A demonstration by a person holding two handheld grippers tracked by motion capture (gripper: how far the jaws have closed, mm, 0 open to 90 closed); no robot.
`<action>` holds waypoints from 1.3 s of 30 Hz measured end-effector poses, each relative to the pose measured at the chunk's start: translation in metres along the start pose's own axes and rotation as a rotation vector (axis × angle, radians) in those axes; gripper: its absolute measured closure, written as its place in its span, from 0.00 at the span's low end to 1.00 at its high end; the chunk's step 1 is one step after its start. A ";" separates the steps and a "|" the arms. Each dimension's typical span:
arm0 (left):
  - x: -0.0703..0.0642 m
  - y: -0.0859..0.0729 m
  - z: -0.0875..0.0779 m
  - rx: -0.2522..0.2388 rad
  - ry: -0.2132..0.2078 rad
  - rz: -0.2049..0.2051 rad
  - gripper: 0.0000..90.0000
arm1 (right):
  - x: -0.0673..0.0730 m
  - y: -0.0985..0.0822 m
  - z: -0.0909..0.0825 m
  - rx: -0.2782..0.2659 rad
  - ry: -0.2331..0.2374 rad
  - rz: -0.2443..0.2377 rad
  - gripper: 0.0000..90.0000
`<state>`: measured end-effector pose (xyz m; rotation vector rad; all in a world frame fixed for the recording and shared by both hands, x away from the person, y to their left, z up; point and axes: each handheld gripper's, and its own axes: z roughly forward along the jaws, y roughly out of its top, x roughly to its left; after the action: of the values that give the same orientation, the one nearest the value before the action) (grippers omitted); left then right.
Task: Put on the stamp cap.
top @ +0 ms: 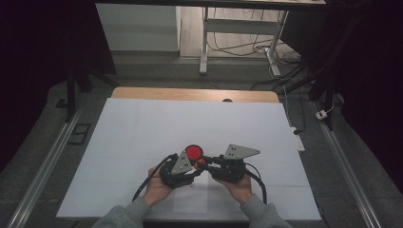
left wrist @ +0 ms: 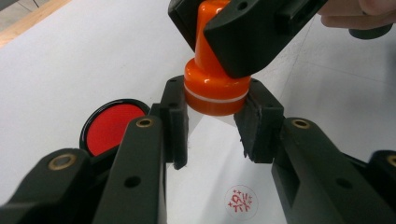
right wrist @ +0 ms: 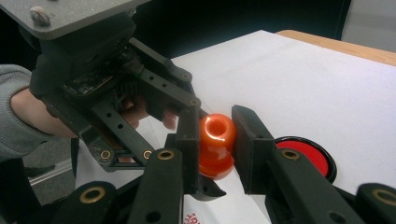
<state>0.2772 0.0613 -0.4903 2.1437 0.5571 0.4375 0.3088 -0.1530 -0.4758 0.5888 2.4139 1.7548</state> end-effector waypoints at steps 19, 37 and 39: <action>0.006 -0.006 0.006 0.028 -0.044 -0.023 0.72 | 0.004 -0.006 0.007 0.034 -0.038 -0.025 0.80; 0.008 -0.008 0.008 0.035 -0.029 -0.043 0.62 | 0.004 -0.005 0.006 0.034 -0.052 -0.039 0.80; 0.008 -0.009 0.008 0.037 -0.037 -0.049 0.59 | 0.004 -0.005 0.005 0.025 -0.053 -0.040 0.80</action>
<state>0.2862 0.0652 -0.5011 2.1637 0.5998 0.3625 0.3057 -0.1483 -0.4814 0.5783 2.3986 1.6737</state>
